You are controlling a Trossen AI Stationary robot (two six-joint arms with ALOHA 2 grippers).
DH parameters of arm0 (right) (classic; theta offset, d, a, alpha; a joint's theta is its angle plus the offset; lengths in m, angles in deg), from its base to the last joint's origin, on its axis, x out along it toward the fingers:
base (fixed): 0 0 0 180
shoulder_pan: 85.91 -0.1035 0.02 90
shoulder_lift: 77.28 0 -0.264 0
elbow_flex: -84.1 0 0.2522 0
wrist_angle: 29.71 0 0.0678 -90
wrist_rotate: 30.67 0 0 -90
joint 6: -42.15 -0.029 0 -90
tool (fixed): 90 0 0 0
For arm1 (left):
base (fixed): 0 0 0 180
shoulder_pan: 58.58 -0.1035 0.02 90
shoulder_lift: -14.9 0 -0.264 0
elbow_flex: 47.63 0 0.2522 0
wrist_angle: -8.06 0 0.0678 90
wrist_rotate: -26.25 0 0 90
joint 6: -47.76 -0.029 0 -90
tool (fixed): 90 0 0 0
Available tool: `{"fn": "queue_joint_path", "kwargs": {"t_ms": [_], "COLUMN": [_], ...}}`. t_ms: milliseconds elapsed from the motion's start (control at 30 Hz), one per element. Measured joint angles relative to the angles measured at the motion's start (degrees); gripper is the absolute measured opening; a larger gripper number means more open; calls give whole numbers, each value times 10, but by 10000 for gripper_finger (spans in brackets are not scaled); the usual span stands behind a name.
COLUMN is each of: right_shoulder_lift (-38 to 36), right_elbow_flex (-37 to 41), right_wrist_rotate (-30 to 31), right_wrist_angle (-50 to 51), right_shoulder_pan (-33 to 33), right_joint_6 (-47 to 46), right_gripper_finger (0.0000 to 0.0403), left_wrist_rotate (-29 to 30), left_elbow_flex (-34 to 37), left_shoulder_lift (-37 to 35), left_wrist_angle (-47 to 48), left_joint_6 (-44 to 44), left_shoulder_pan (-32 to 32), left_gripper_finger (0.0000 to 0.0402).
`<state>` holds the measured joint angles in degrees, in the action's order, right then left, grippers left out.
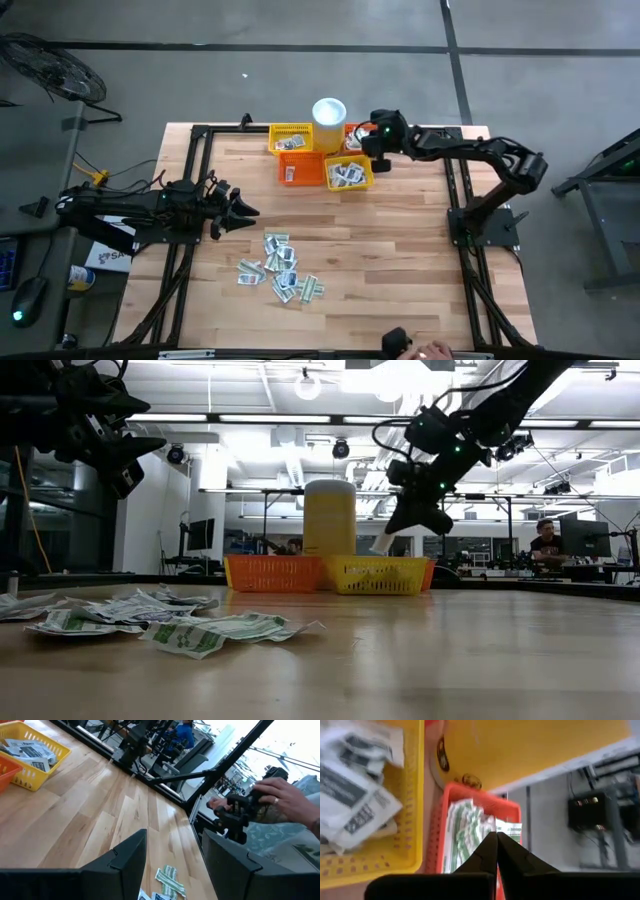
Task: Pick & Place First Aid Supplies
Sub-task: Put the green bandage pack into the top orange basket
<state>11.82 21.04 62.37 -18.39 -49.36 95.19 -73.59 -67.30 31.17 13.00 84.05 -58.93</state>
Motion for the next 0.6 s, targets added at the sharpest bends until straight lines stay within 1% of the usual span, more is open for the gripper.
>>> {"fn": "queue_joint_path", "kwargs": {"t_ms": [100, 300, 367, 600], "right_shoulder_lift": [0, 3, 9, 46], "right_elbow_flex": [0, 0, 0, 0], "right_wrist_rotate": [-53, -116, -128, -142], "right_wrist_angle": [-4, -3, -3, -33], "right_shoulder_pan": [20, 49, 57, 68], "right_joint_6": [1, 30, 40, 41], "right_gripper_finger": [0, 0, 0, 0], "left_wrist_rotate": [0, 0, 0, 0], "left_elbow_flex": [0, 0, 0, 0], "left_shoulder_lift": [0, 0, 0, 0], "left_wrist_angle": [0, 0, 0, 0], "left_joint_6": [0, 0, 0, 0], "left_shoulder_pan": [0, 0, 0, 0], "left_gripper_finger": [191, 191, 191, 191]}}
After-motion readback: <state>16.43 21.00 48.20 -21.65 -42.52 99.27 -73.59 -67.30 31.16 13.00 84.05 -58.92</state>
